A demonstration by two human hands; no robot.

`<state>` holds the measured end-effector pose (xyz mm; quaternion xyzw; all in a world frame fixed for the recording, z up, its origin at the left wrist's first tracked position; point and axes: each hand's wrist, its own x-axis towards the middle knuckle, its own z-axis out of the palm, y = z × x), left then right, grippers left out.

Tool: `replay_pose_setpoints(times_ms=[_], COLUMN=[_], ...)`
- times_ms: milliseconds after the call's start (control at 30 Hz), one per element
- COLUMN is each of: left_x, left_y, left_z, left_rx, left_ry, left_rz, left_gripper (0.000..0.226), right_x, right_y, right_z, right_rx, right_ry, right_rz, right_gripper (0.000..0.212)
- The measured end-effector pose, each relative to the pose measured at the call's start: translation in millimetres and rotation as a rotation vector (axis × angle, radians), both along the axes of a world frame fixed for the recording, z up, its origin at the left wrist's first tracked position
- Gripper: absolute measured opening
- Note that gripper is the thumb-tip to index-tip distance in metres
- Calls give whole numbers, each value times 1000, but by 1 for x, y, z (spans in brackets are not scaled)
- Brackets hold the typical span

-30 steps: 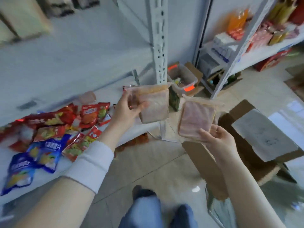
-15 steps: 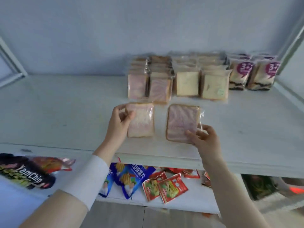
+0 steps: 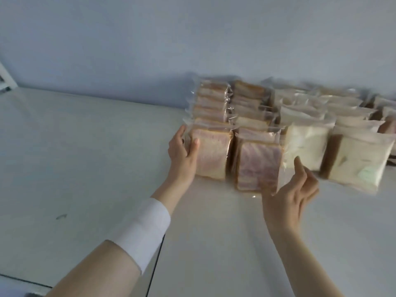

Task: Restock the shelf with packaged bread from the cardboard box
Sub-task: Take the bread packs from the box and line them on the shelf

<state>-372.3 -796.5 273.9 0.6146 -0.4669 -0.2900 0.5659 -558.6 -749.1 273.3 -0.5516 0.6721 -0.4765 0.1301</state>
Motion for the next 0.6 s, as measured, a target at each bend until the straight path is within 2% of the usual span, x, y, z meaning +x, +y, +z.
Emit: replay_pose_setpoints(times_ms=[67, 167, 200, 267, 300, 367, 433, 600], left_x=[8, 26, 33, 44, 49, 58, 64, 70], left_y=[8, 8, -1, -27, -41, -70, -91, -111], left_z=[-3, -2, 2, 15, 23, 37, 40, 34], left_rx=[17, 34, 35, 37, 44, 39, 36, 47], left_ry=[73, 49, 66, 149, 185, 168, 151, 338], left_rz=[-122, -244, -235, -205, -198, -233, -329, -543], left_gripper=[82, 94, 89, 65, 54, 46, 48, 53], right_x=[6, 25, 34, 55, 64, 79, 90, 108], right_y=[7, 9, 6, -4, -9, -22, -36, -56], right_z=[7, 18, 22, 30, 34, 42, 45, 35], right_rx=[-114, -234, -226, -164, -135, -95, -48, -91], right_ry=[238, 575, 657, 811, 860, 897, 914, 890], right_rz=[64, 185, 229, 312, 348, 390, 399, 308], right_gripper=[86, 89, 90, 99, 102, 104, 106, 93])
